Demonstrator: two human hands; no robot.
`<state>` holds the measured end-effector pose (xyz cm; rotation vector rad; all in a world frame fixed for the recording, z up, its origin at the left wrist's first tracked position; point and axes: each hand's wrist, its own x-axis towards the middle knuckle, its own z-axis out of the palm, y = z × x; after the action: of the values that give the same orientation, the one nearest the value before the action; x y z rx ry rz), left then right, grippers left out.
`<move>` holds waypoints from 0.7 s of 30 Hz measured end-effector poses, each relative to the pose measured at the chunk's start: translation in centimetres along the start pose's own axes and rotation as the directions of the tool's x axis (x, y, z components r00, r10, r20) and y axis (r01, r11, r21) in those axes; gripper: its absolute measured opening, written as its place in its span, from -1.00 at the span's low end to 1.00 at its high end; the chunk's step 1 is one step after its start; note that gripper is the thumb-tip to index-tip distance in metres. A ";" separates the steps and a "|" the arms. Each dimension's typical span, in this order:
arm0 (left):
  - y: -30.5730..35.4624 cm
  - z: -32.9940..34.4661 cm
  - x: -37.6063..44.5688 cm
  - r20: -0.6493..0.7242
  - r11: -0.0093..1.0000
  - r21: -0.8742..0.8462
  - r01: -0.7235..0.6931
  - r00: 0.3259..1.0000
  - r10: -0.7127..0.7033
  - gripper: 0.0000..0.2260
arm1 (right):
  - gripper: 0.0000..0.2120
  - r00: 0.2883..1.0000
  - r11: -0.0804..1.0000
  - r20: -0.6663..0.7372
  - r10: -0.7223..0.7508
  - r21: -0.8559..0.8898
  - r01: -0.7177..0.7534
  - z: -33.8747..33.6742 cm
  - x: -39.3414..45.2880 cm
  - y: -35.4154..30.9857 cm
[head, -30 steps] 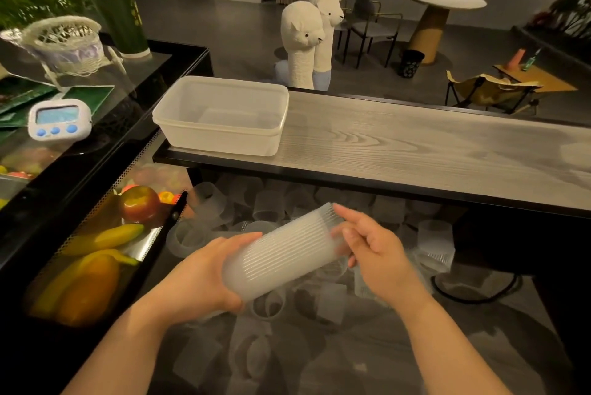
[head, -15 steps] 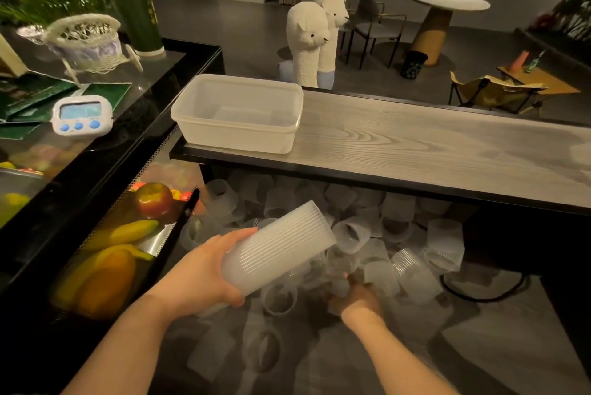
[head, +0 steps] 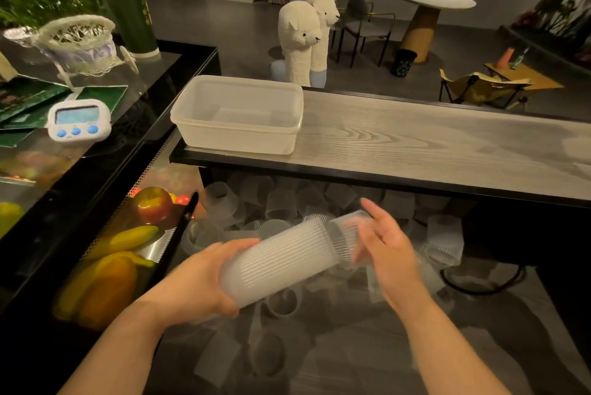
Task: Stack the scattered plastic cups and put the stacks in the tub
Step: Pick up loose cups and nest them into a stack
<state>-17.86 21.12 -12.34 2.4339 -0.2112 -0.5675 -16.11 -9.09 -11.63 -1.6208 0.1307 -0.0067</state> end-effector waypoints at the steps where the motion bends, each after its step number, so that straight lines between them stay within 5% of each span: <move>1: 0.1 -0.2 -0.1 -0.008 1.000 0.006 -0.008 1.000 0.008 -0.12 | -0.65 0.999 0.997 0.028 -0.024 -0.067 0.026 0.7 0.1 -0.5; 11: -1.6 -1.2 -0.4 -0.089 0.996 -0.092 -0.005 0.996 -0.003 -0.08 | -0.62 0.976 1.000 0.216 -0.025 -0.008 0.027 7.1 0.1 -2.4; 13: -2.1 -1.2 -0.5 -0.106 0.992 -0.126 -0.002 0.994 -0.011 -0.08 | -0.60 0.998 0.999 0.042 -0.038 0.014 0.038 7.2 0.3 -0.8; 15: -2.6 -1.1 -0.6 -0.139 0.986 -0.167 0.006 0.990 -0.030 -0.07 | -0.70 0.983 0.982 -0.183 -0.008 -0.186 -0.027 7.4 0.2 2.3; 18: -3.4 -0.8 -0.8 -0.182 0.973 -0.233 0.000 0.982 -0.043 -0.04 | -0.52 0.951 0.712 -0.127 0.280 -0.637 -0.295 8.4 -1.3 8.9; 21: -3.7 -0.5 -1.1 -0.201 0.969 -0.246 -0.021 0.979 -0.030 -0.04 | -0.12 0.862 0.511 -0.099 0.498 -0.769 -0.383 9.8 -2.2 13.2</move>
<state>-18.55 24.66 -13.84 2.2294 -0.0456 -0.3207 -18.51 0.26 -25.10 -2.4089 0.5051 0.6541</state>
